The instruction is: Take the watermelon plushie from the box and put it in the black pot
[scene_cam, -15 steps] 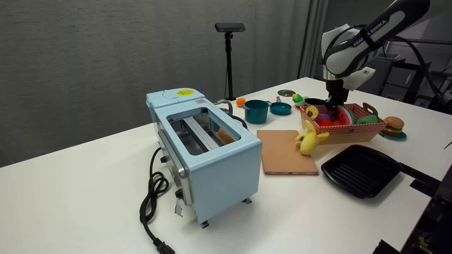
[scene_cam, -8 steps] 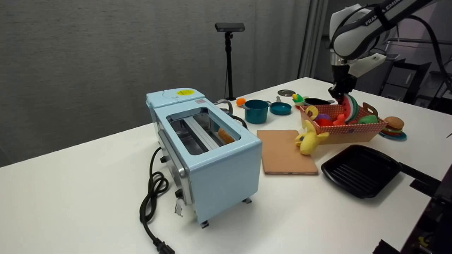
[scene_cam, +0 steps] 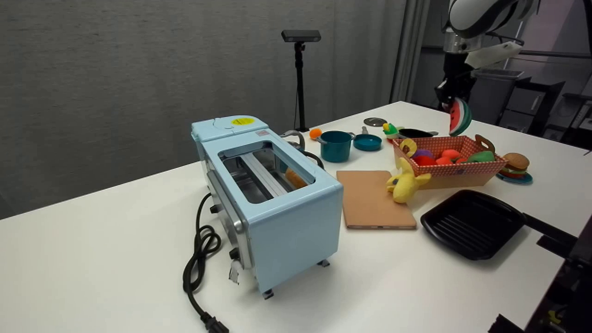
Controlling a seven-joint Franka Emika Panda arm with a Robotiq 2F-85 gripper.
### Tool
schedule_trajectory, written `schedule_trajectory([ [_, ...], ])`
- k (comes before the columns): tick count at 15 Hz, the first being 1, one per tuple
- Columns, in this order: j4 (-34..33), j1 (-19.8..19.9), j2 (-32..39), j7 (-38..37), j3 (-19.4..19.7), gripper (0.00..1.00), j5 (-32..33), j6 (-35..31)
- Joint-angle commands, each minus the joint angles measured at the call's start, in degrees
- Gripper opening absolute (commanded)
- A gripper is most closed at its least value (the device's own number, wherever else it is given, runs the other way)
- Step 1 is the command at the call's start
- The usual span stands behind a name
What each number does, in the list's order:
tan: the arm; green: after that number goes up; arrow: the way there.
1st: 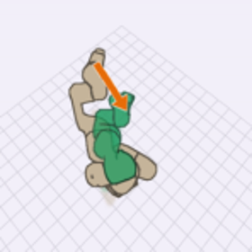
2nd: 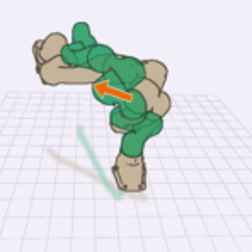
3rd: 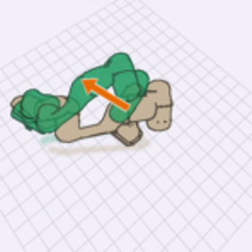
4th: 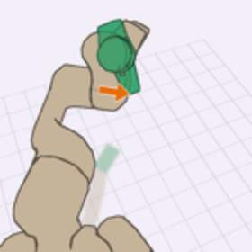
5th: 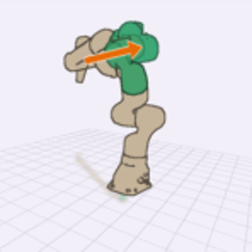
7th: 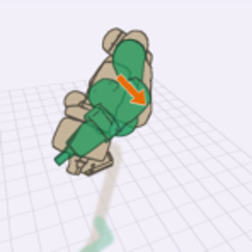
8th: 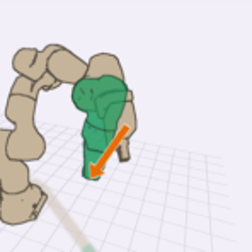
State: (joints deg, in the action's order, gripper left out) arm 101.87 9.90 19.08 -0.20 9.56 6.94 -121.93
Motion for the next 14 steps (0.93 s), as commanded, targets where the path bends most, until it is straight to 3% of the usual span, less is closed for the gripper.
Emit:
schedule_trajectory([
  [1,-6.82,1.22,1.49,1.30,-0.29,0.03,-3.00,4.33],
  [14,-34.28,4.30,18.58,1.80,-0.82,0.03,-4.70,12.92],
])
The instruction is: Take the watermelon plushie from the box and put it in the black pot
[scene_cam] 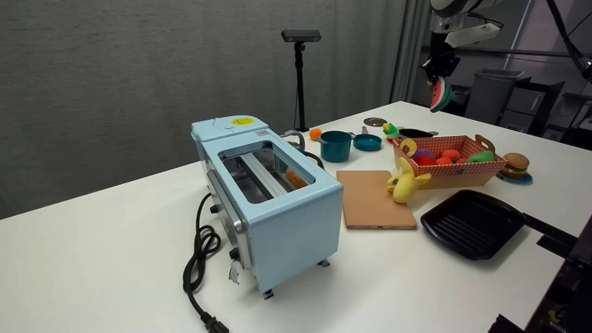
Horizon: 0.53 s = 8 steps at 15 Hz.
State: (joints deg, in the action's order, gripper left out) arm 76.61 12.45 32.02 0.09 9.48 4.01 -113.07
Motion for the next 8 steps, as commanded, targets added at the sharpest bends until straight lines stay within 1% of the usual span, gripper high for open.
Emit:
schedule_trajectory([
  [1,-10.77,2.09,7.01,1.62,-0.78,0.03,-1.82,4.77],
  [8,-18.50,3.50,15.19,0.93,-0.96,0.03,-1.58,6.77],
])
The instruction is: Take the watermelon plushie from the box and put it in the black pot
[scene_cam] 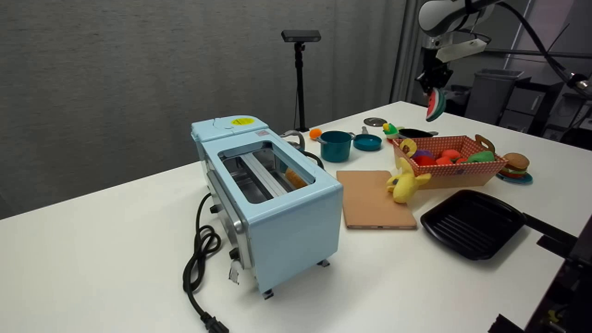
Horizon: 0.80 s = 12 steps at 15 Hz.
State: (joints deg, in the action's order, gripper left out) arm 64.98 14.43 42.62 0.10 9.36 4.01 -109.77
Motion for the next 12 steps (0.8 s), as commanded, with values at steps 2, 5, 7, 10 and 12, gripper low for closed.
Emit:
schedule_trajectory([
  [2,-8.27,1.76,6.35,1.13,-0.79,0.39,-1.29,4.03],
  [5,-9.99,2.17,8.47,1.71,-0.67,0.61,-0.89,5.50],
  [7,-10.63,2.34,9.40,2.59,-0.61,0.74,-0.45,6.01],
  [10,-11.80,2.54,10.85,4.05,-0.45,0.98,0.12,6.56],
  [12,-12.68,2.75,11.72,4.67,-0.41,1.00,0.20,7.36],
])
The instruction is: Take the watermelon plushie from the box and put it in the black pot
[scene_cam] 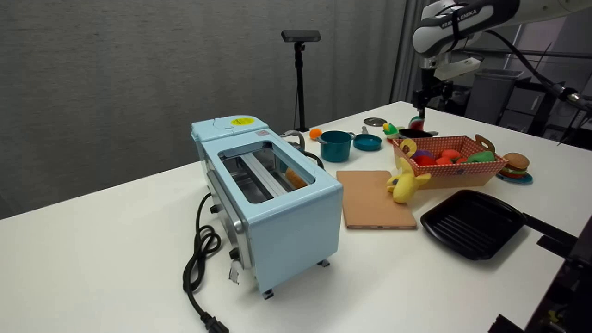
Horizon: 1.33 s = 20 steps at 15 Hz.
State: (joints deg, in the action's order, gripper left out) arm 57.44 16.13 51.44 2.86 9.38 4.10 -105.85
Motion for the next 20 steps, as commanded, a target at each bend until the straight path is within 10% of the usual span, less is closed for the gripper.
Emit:
schedule_trajectory([
  [1,-5.46,1.13,3.18,2.18,-0.46,1.00,0.11,3.77],
  [20,-2.17,1.47,1.51,4.23,-0.06,1.00,-0.01,2.68],
])
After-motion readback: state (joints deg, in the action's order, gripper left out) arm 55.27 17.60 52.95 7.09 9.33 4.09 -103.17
